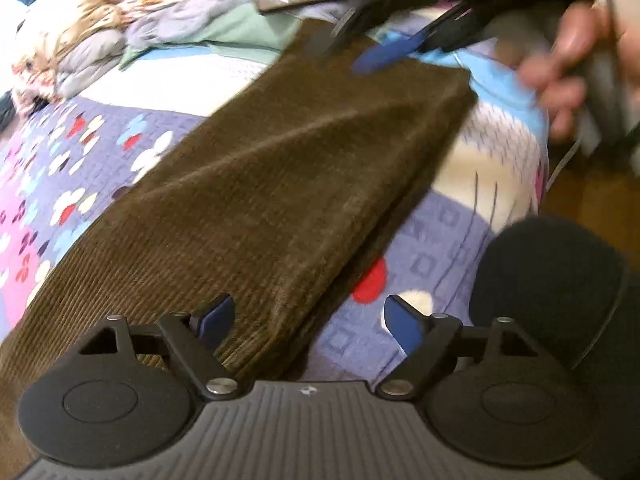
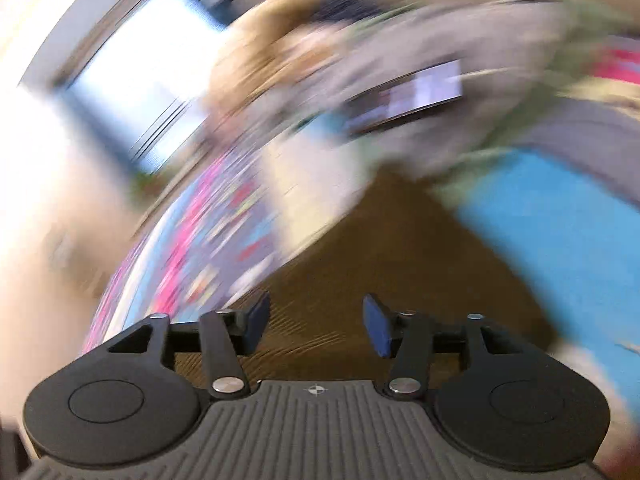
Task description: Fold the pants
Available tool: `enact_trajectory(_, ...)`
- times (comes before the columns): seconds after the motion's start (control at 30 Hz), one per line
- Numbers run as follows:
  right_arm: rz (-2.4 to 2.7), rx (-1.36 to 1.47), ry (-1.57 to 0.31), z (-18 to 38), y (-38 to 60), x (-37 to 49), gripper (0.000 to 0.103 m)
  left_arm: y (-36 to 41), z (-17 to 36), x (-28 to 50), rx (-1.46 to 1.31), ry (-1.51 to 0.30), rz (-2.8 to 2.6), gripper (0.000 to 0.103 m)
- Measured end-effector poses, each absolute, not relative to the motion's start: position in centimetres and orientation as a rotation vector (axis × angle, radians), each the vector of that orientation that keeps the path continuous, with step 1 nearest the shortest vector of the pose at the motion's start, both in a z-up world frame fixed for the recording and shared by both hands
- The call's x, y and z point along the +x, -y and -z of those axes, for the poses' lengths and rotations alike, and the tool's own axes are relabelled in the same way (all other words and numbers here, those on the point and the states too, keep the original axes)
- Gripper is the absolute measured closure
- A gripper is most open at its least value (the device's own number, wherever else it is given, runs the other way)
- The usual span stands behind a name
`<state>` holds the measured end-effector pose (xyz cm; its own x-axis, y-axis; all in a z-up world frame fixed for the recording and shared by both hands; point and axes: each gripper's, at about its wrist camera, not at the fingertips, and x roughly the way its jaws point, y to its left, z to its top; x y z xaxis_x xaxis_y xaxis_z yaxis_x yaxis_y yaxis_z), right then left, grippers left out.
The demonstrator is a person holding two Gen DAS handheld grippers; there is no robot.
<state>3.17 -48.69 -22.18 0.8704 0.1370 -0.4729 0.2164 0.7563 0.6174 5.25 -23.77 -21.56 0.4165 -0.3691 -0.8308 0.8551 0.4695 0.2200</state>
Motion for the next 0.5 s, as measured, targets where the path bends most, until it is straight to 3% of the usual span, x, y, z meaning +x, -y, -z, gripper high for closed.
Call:
enact_trajectory(0.23, -0.197, 0.030, -0.772, 25.4, 38.4, 14.5, 0.042, 21.5, 20.4, 7.1, 0.656, -0.832, 0.765, 0.014)
enact_trajectory(0.3, -0.196, -0.034, -0.763, 25.8, 39.6, 14.9, 0.030, 21.2, 20.4, 7.6, 0.650, -0.838, 0.753, 0.014)
enact_trajectory(0.33, -0.166, 0.015, -0.764, 25.8, 41.8, 14.5, 0.030, 21.2, 20.4, 7.9, 0.643, -0.841, 0.750, 0.014)
enact_trajectory(0.43, 0.029, 0.107, -0.771, 26.0, 49.0, 12.1, 0.036, 22.1, 20.6, 8.9, 0.593, -0.847, 0.736, 0.013)
enact_trajectory(0.5, 0.094, 0.119, -0.760, 26.1, 52.5, 9.9, 0.049, 23.2, 20.7, 9.6, 0.546, -0.853, 0.732, 0.012)
